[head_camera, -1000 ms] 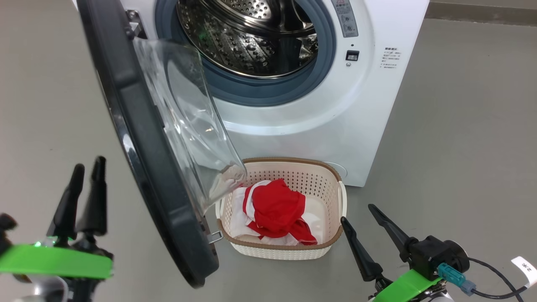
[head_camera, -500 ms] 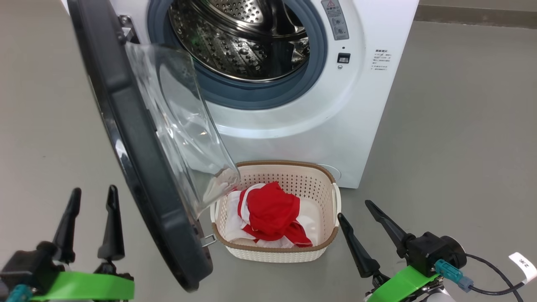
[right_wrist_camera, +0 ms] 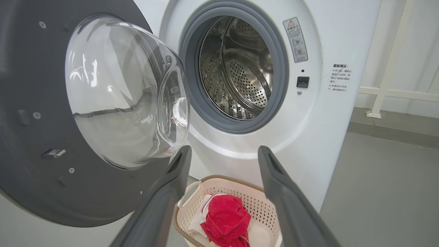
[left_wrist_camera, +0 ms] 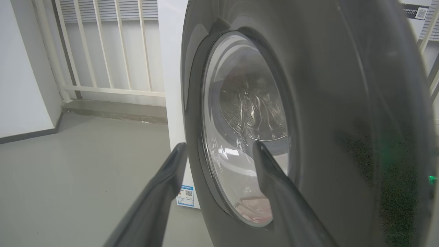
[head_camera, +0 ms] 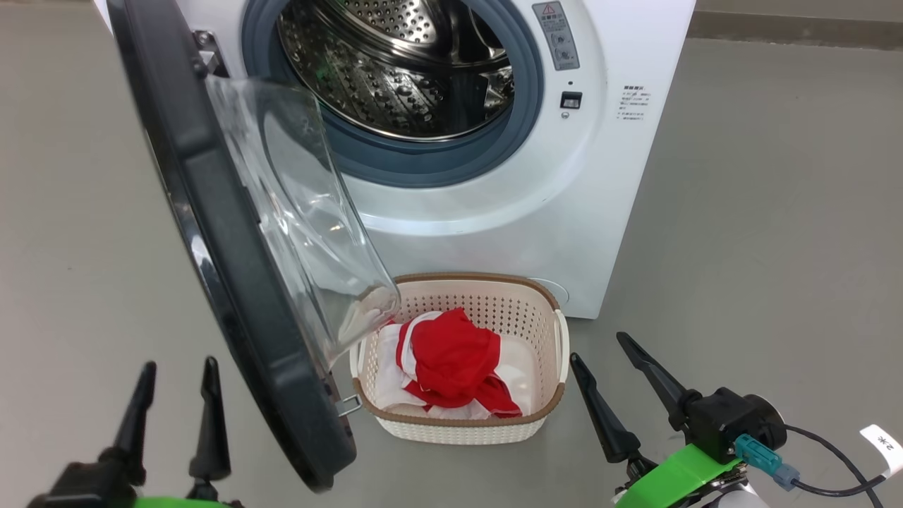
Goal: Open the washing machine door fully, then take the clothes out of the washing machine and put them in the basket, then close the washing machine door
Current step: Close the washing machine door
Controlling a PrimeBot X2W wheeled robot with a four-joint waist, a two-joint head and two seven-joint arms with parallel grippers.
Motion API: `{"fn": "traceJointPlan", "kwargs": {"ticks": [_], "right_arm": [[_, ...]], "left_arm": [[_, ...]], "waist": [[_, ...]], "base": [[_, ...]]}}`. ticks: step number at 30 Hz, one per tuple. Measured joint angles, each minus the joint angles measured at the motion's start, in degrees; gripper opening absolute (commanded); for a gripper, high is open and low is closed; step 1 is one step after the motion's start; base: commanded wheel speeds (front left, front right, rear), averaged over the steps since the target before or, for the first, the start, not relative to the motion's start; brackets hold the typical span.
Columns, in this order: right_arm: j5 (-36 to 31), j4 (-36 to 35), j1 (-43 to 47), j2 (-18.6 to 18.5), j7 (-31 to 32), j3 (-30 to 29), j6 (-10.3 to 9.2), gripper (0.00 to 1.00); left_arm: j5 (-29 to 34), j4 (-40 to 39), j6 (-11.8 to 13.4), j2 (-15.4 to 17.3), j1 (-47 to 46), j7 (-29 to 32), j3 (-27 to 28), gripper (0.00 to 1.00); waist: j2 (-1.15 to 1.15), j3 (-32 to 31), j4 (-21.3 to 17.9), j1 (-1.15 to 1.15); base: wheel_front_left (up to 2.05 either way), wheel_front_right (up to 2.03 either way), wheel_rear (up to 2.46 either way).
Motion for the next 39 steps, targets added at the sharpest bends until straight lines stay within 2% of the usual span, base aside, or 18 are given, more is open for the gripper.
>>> {"fn": "traceJointPlan", "kwargs": {"ticks": [9, 29, 30, 31, 32, 33, 39], "right_arm": [[0.0, -0.01, 0.48, 0.21, 0.0, -0.25, 0.0, 1.0], [-0.26, -0.03, 1.5, 0.33, 0.0, -0.23, 0.0, 1.0], [-0.26, -0.03, 1.49, 0.33, 0.0, -0.23, 0.0, 1.0], [-0.26, -0.02, 1.49, 0.34, 0.0, -0.23, 0.0, 1.0], [-0.26, -0.02, 1.5, 0.35, 0.0, -0.23, 0.0, 1.0], [-0.26, -0.02, 1.5, 0.35, 0.0, -0.23, 0.0, 1.0], [0.8, 0.25, 1.5, 0.4, 0.0, -0.23, 0.0, 1.0]], "left_arm": [[4.53, 0.71, -0.08, -1.35, 2.83, 0.0, 0.45, 1.0], [7.21, 2.7, -1.58, -3.02, 3.49, 0.0, 2.08, 1.0], [7.21, 2.78, -1.58, -3.03, 3.55, 0.0, 2.08, 0.93], [7.24, 2.96, -1.58, -3.04, 3.55, 0.0, 2.09, 0.43], [7.19, 3.1, -1.49, -3.2, 3.55, 0.0, 2.36, 0.07], [6.48, 3.37, -1.49, -3.45, 3.55, 0.0, 2.8, 0.0], [-7.01, 5.64, -1.85, -4.31, 2.57, 0.74, 5.79, 0.0]], "waist": [[0.0, -1.26, -0.05, 0.0], [0.0, -2.26, 0.1, 0.0], [0.0, -2.24, 0.12, 0.01], [0.0, -2.24, 0.13, 0.01], [0.0, -2.24, 0.16, 0.0], [0.0, -2.26, 0.19, 0.01], [0.0, -2.69, 0.32, 0.0]], "base": [[0.0, 0.0, 0.0], [0.0, 0.0, 0.0], [0.0, 0.0, 0.0], [0.0, 0.0, 0.0], [0.0, 0.0, 0.0], [0.0, 0.0, 0.0], [0.0, 0.0, 0.0]]}}
